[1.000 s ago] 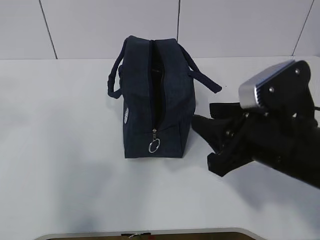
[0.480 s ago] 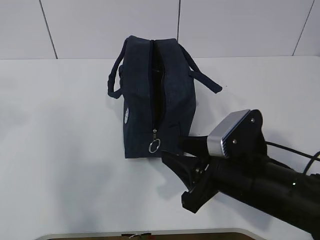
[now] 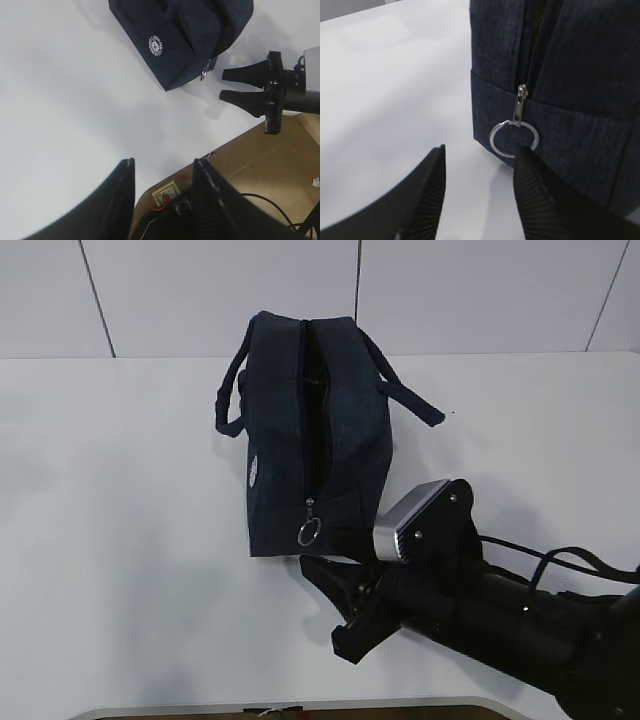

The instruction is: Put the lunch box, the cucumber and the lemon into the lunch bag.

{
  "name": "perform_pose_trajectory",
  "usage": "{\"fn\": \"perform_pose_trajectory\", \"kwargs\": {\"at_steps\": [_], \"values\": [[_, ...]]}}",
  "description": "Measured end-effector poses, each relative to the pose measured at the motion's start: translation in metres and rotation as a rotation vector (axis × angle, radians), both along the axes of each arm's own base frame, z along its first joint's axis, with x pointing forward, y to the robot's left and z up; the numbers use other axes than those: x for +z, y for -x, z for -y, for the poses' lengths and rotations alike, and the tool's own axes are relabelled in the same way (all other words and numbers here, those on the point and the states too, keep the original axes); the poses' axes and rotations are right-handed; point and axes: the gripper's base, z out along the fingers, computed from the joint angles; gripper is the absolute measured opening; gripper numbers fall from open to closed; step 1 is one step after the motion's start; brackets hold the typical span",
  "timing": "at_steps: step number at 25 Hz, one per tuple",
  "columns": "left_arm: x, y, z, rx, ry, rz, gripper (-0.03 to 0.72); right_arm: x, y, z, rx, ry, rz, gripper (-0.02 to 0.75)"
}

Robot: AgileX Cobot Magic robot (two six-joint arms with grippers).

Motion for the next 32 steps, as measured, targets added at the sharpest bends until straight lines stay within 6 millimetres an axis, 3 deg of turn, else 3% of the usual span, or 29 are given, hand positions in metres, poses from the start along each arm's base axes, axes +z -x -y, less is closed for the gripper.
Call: {"fn": "perform_pose_trajectory", "kwargs": {"at_steps": [18,32], "values": [[0.000,0.000,0.000,0.000,0.000,0.000,0.274,-0.014,-0.023,-0.008,-0.086,-0.017,-0.014,0.364],[0.000,0.000,0.000,0.000,0.000,0.000,0.274,-0.015,-0.027,-0.015,-0.045,-0.014,-0.043,0.364]]}}
